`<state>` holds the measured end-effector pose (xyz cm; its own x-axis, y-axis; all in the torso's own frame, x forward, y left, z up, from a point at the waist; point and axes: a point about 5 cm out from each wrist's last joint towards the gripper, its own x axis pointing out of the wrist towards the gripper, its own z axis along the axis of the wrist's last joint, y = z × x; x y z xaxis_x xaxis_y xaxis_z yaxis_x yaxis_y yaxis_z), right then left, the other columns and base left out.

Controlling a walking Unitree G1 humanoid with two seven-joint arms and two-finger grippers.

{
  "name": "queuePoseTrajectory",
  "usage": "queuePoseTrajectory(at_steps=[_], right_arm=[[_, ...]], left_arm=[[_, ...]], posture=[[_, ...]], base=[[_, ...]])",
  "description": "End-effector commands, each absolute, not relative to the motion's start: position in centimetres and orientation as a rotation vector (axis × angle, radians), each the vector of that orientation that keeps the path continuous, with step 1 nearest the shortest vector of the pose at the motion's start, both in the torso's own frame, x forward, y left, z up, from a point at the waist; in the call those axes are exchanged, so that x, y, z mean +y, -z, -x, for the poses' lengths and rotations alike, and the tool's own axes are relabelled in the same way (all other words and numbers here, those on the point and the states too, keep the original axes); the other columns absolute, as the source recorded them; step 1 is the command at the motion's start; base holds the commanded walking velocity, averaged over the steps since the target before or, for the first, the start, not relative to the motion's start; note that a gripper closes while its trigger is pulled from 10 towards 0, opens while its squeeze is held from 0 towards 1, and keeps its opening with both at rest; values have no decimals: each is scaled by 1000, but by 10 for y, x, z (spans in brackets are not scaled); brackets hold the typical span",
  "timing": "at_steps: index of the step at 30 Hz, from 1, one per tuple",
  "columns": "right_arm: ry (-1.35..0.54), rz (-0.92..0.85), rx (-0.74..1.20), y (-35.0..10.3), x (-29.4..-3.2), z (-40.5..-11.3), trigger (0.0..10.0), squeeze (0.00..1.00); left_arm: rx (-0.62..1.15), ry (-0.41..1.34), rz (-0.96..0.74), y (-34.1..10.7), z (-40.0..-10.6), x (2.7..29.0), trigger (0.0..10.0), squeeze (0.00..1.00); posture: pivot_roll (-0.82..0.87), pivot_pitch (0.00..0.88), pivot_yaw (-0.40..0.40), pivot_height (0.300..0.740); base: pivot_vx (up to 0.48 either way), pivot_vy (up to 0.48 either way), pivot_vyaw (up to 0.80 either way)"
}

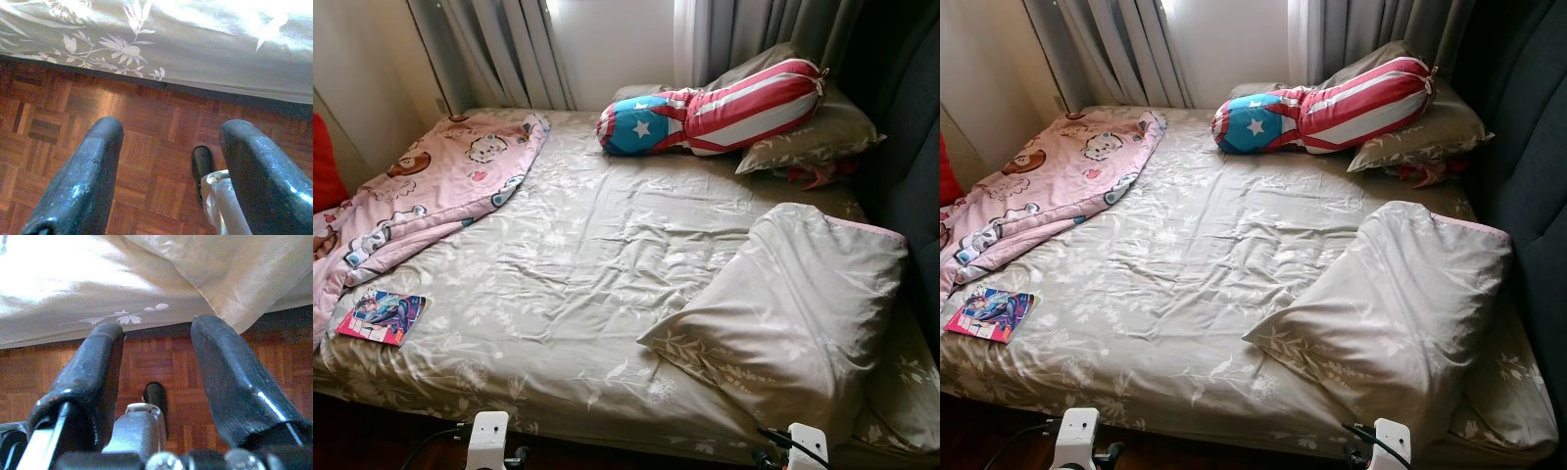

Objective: Clean up the room

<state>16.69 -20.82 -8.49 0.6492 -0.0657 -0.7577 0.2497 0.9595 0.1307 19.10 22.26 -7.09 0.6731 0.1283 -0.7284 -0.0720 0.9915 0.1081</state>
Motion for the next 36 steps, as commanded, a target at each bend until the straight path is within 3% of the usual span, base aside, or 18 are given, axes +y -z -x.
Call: queuePoseTrajectory(at_steps=[1, 11, 36], right_arm=[[188, -239, 862, 86, -207, -165, 10000, 0], [180, -228, 871, 86, -208, -165, 10000, 0], [76, -154, 828, 81, -210, -172, 10000, 0]], left_arm=[[837, -115, -78, 72, -188, 224, 10000, 0], [838, -125, -71, 72, -188, 223, 10000, 0], [794, -135, -31, 68, -195, 222, 10000, 0]], posture=[[-47, 0, 39, 740], [-37, 0, 30, 740], [-36, 0, 24, 740]], base=[[0, -412, -756], [0, -129, -724], [0, 0, 61]])
